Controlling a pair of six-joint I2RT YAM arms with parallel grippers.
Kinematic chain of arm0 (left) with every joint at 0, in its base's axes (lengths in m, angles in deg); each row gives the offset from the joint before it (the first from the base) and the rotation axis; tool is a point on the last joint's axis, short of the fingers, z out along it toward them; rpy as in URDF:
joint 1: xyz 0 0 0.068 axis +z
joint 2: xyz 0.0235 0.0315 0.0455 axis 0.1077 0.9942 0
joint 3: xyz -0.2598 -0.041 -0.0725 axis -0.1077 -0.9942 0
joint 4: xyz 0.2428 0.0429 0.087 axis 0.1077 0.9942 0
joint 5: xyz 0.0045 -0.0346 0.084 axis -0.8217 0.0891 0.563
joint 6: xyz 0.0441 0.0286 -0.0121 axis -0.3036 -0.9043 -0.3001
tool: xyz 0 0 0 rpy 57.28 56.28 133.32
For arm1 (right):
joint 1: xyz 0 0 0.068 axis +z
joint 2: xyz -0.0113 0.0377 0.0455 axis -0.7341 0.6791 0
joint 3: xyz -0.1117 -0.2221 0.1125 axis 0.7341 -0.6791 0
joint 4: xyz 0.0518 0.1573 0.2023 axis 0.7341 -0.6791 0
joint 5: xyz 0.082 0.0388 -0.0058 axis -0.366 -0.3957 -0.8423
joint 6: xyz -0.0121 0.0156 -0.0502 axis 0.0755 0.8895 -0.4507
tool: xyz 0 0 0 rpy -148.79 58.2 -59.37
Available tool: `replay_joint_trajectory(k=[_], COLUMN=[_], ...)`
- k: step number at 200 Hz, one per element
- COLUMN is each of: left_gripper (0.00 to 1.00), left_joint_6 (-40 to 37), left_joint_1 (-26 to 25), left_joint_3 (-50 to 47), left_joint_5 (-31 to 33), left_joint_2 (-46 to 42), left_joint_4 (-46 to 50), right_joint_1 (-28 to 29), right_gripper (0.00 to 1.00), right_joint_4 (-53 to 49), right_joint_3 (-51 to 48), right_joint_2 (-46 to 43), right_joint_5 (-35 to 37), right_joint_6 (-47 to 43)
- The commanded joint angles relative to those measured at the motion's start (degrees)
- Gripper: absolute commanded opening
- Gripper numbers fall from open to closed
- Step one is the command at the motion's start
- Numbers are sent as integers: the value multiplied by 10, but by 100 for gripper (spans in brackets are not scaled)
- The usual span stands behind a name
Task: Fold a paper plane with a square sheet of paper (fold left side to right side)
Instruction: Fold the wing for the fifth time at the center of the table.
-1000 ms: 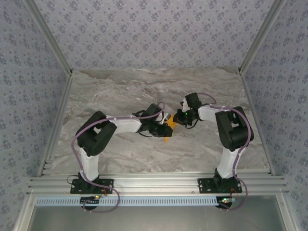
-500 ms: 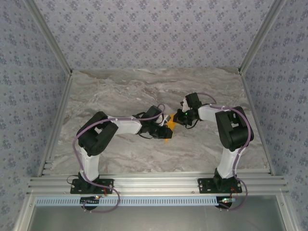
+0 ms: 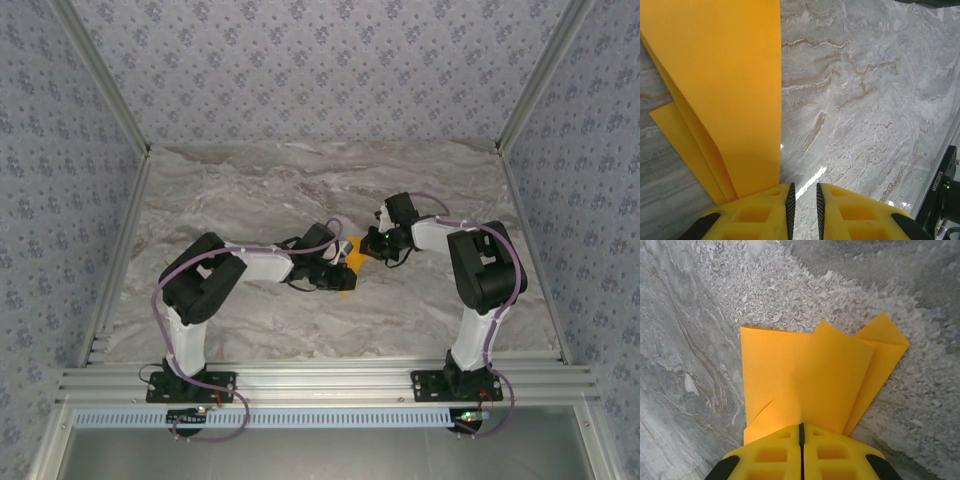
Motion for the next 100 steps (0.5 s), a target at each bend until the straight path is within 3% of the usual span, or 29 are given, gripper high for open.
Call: replay_joint_trajectory(k=[1, 100], left_gripper=[20, 9], left_joint_6=[-4, -20], left_joint_1=[-7, -38], left_joint_3=[-23, -115], left_joint_5=[15, 28], left_joint_2=[0, -62], left_joint_4=[53, 79], right_joint_1=[5, 5], right_gripper=[8, 8], right_joint_4=[-85, -97], right_joint_3=[-17, -4], right_joint_2=[37, 48], right_joint_5=[60, 58], right_joint_6=[-17, -24])
